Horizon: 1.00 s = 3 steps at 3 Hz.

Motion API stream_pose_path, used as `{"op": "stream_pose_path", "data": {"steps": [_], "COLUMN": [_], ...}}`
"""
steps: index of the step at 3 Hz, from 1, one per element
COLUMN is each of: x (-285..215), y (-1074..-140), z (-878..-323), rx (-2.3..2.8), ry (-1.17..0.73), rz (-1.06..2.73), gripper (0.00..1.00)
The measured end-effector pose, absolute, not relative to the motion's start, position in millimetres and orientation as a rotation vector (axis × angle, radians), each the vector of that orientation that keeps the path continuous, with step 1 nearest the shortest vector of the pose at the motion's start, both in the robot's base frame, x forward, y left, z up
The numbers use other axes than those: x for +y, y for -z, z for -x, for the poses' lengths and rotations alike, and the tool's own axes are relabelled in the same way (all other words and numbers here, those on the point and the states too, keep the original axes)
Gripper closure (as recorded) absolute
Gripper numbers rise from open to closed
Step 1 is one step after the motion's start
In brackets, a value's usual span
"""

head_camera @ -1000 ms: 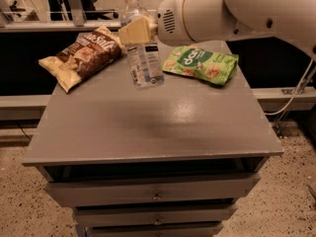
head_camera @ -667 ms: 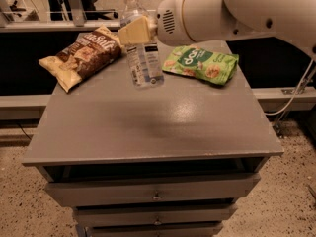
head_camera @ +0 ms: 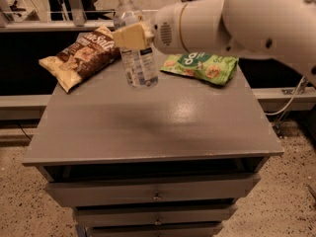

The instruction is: Place blue plastic bottle upright

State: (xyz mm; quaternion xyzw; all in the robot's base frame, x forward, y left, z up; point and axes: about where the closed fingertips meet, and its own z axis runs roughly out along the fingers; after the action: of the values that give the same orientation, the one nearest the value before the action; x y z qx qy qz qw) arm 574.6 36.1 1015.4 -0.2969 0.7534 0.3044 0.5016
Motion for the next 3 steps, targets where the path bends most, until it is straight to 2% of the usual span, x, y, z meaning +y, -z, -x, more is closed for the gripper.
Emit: {"op": "stream_pose_path", "data": {"steps": [2,3], "x": [28.9,57.9], "y": [-978.4,-989.2], "z": [-587.7,-576.1], "rx": [1.545,1.436], "ry": [-0.673,-0.677], "rz": [0.764,0.848], "gripper": [1.0,1.0]}}
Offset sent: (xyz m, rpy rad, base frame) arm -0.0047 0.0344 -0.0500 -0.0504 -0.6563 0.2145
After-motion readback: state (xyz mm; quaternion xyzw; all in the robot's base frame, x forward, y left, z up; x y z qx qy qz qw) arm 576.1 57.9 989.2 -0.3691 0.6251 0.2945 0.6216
